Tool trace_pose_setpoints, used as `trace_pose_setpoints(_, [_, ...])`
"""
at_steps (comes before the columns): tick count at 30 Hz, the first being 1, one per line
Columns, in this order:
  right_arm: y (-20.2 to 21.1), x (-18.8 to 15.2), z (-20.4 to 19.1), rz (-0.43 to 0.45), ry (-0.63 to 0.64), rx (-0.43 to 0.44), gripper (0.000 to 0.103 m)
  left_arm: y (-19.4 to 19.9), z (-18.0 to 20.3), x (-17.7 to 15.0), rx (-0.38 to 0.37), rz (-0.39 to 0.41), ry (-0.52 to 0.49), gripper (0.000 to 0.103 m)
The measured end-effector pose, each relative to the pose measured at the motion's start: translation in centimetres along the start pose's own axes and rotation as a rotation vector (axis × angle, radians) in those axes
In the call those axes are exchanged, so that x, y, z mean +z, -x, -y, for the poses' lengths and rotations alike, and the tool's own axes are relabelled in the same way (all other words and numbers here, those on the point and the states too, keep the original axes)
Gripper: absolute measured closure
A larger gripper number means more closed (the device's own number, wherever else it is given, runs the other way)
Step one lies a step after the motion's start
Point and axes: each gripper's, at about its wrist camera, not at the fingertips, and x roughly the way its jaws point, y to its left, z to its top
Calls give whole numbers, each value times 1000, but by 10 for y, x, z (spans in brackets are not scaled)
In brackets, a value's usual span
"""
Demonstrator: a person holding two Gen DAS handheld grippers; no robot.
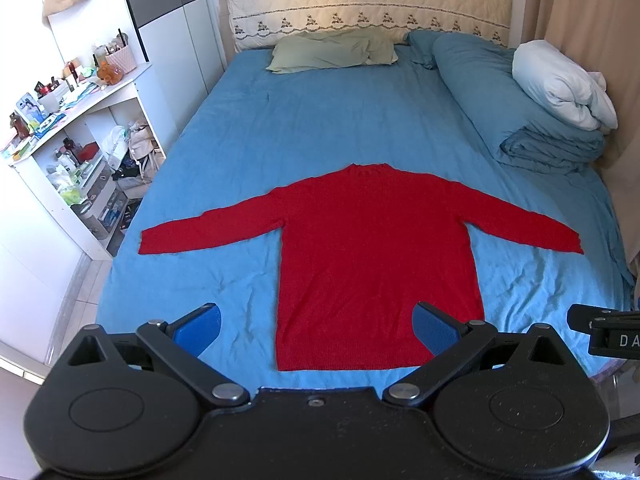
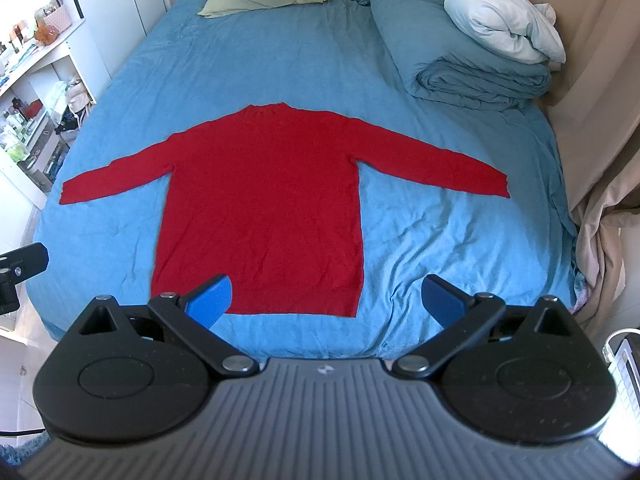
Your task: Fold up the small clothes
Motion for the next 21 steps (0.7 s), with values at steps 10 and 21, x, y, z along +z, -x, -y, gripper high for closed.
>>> trace_pose_setpoints(10, [-2, 2, 0, 1, 1, -1, 0, 2, -4, -1, 10, 13, 2, 0])
trace_pose_setpoints(21, [5, 22, -2, 91, -48, 5, 0, -1, -9, 27, -57, 9, -39, 0])
